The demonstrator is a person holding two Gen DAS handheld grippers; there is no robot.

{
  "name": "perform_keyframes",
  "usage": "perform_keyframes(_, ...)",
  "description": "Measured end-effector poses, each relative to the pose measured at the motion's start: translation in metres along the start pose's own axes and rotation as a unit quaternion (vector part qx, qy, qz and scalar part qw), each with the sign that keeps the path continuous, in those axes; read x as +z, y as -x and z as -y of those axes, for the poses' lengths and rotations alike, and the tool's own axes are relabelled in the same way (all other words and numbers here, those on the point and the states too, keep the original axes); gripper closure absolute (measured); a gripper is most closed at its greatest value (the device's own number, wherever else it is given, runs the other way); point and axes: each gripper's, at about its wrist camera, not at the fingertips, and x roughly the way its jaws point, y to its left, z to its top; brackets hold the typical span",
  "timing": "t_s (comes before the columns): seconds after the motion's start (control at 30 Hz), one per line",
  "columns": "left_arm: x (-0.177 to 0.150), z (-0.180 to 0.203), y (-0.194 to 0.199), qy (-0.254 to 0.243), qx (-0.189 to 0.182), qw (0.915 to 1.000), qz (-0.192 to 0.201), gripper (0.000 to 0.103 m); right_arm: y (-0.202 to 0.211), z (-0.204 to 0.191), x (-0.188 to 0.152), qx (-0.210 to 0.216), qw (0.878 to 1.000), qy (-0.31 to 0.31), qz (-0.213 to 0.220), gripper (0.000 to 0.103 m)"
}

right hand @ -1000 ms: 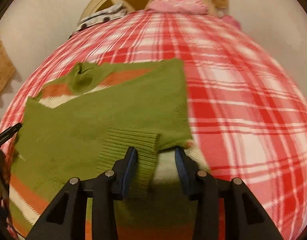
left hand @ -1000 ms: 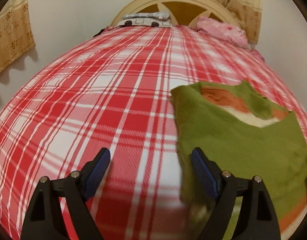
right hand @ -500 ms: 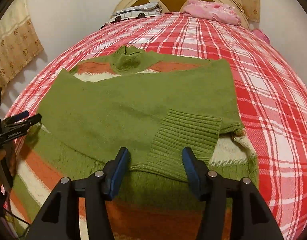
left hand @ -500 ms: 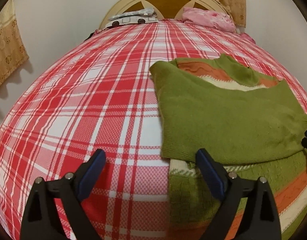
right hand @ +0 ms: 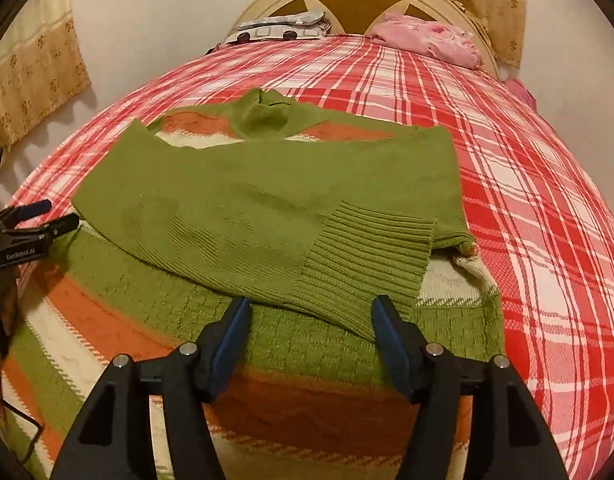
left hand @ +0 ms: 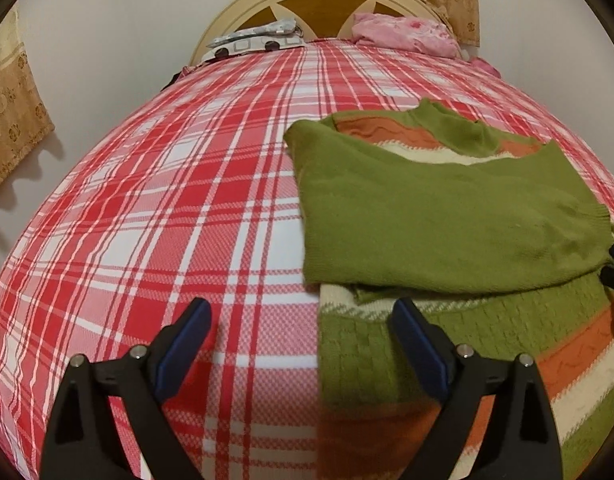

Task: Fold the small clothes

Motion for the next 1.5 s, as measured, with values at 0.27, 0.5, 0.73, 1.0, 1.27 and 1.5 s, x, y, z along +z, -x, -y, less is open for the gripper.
perform_keyframes(0.27, -0.011, 0.003, 0.008, 0.001, -0.009, 0.9999, -0.006, 0.009, -0.003, 0.014, -0.008, 0.022, 1.000, -0.011, -0.005, 0.038)
perform_keyframes(0.5, -0.019, 0.009, 0.015, 0.003, -0.026, 0.9996, -0.012, 0.009, -0.005, 0.010, -0.007, 0.013, 1.000, -0.010, -0.007, 0.035)
perform_keyframes(0.73, -0.028, 0.016, 0.026, 0.003, -0.036, 0.9993, -0.009, 0.008, 0.000, 0.006, -0.012, 0.001, 1.000, -0.009, 0.002, 0.034)
perform_keyframes(1.0, -0.037, 0.016, 0.046, 0.022, -0.058, 0.9981, 0.005, 0.008, 0.017, -0.001, -0.020, -0.011, 1.000, -0.007, 0.020, 0.034)
perform_keyframes(1.27, -0.049, 0.022, 0.057, 0.021, -0.072, 0.9972, 0.004, 0.009, 0.028, -0.009, -0.033, -0.009, 1.000, -0.002, 0.012, 0.033)
perform_keyframes(1.5, -0.064, 0.023, 0.067, 0.024, -0.080, 0.9965, 0.002, 0.008, 0.040, -0.013, -0.047, -0.007, 1.000, -0.005, 0.012, 0.033)
